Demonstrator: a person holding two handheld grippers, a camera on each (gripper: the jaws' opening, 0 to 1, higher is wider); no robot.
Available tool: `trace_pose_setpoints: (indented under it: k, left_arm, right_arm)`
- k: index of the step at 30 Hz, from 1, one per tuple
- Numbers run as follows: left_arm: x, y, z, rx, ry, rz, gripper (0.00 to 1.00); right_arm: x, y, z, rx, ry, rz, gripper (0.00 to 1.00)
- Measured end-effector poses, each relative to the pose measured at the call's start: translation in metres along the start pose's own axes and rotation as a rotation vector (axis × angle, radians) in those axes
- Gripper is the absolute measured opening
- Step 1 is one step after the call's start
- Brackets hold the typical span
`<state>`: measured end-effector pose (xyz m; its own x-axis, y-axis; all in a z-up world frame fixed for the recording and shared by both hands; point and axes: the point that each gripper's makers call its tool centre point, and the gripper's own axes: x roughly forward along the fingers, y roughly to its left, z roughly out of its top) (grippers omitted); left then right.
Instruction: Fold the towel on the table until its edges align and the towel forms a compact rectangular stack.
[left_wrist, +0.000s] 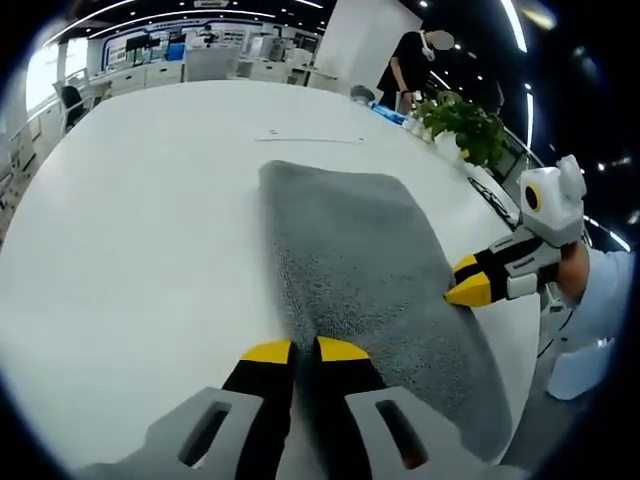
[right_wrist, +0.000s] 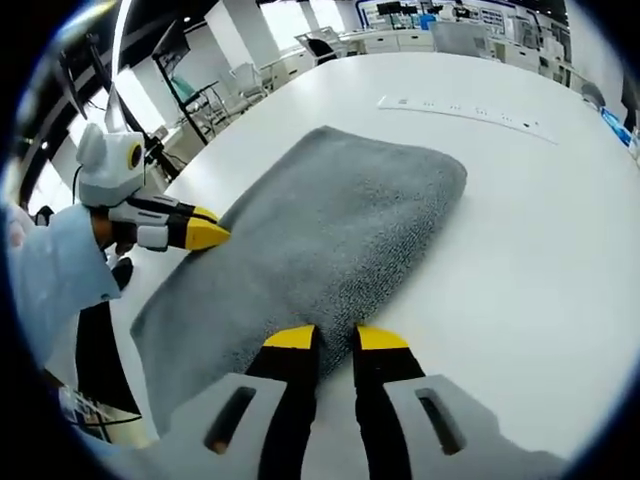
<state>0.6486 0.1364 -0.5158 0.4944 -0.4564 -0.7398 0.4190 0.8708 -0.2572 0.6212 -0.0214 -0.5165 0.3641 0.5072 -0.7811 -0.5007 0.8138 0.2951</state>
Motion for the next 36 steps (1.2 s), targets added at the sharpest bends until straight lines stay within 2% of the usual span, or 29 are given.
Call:
trace_pose_setpoints:
  k: [3,6,10,13,14,21,23,27,29,31,36]
  left_arm:
    - [-0.005,-0.012,-0.002,0.001,-0.002,-0.001,0.06]
    - [-0.003,-0.006,-0.001,-0.005,-0.006,-0.003,0.06]
    - [-0.001,-0.004,-0.001,-0.002,-0.005,0.001,0.06]
    - [0.000,-0.001,0.000,-0.002,-0.004,0.009,0.05]
    - [-0.002,-0.006,-0.002,-0.007,-0.004,0.013,0.05]
    - [-0.002,-0.009,-0.004,-0.038,-0.009,0.021,0.05]
    - [0.003,-0.005,-0.002,-0.039,-0.005,0.024,0.04]
    - [0.003,-0.015,-0.002,-0.033,-0.003,0.030,0.04]
    - [-0.001,-0.029,-0.005,-0.011,-0.003,0.043,0.04]
    - [0.004,-0.030,-0.003,-0.008,0.000,0.041,0.04]
    - [0.008,-0.046,-0.004,-0.018,-0.002,0.033,0.04]
  right_arm:
    - [-0.003,0.000,-0.002,0.003,-0.003,-0.016,0.16]
    - [0.003,-0.001,-0.001,0.003,0.000,-0.021,0.15]
    - [0.000,0.006,-0.003,0.023,0.013,-0.005,0.09]
    - [-0.002,0.001,0.001,0.033,0.011,-0.002,0.04]
    - [-0.003,0.000,0.002,0.030,0.010,-0.001,0.04]
    - [-0.004,-0.009,0.006,0.022,0.023,0.003,0.02]
    - [-0.002,-0.013,0.007,0.023,0.028,0.006,0.02]
    - [-0.010,-0.017,0.009,-0.015,0.041,-0.005,0.01]
    - [-0.008,-0.023,0.011,-0.026,0.045,-0.007,0.01]
    - [-0.009,-0.031,0.012,-0.053,0.052,-0.020,0.01]
    - [-0.022,-0.042,0.009,-0.071,0.060,-0.028,0.01]
